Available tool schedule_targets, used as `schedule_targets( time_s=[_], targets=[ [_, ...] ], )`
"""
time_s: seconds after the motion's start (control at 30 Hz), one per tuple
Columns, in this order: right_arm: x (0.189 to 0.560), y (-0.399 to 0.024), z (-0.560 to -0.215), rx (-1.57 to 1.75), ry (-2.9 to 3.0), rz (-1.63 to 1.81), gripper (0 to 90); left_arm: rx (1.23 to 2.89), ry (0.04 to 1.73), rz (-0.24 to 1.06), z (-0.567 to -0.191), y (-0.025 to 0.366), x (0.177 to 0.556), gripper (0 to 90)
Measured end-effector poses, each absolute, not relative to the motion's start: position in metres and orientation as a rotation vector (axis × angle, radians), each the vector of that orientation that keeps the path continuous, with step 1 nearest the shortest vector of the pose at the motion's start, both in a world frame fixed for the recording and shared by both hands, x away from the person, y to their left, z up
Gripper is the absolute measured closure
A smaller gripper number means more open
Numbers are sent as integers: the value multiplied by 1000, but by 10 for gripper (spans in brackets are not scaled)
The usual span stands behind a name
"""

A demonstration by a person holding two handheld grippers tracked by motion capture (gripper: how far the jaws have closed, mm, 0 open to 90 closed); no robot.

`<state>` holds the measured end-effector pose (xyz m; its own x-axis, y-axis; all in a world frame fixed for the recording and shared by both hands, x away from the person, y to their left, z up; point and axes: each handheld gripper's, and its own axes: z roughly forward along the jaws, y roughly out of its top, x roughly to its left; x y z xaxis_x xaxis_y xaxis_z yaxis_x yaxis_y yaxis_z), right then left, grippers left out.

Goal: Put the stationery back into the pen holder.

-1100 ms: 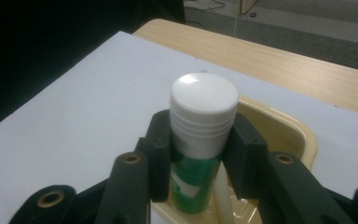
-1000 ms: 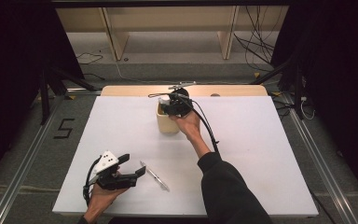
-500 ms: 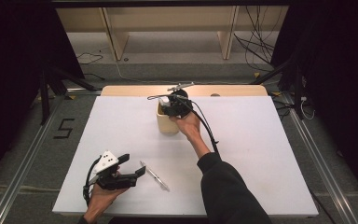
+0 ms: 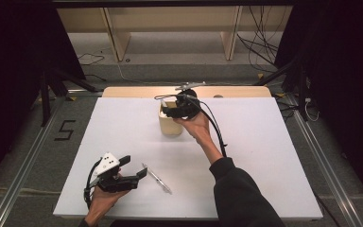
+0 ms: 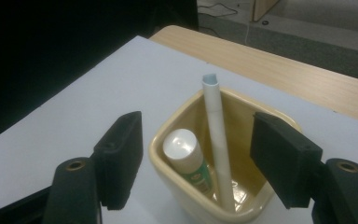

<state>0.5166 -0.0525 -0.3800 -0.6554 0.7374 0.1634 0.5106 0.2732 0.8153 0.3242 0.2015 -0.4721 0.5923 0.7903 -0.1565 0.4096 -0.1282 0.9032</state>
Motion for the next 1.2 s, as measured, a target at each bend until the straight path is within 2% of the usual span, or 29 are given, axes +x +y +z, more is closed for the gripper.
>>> schedule_targets(
  time_s=[0.33,0.73,1.2],
  targets=[
    [477,-68,-376,1089,2319,1384,310,1724,1013,443,-472,205,325,158],
    [427,-75,-400,998,2387,1362,303,1706,1031,450,-471,208,326,158],
    [392,-64,-420,931,2482,1323,304,1702,1041,459,-471,210,326,158]
  ],
)
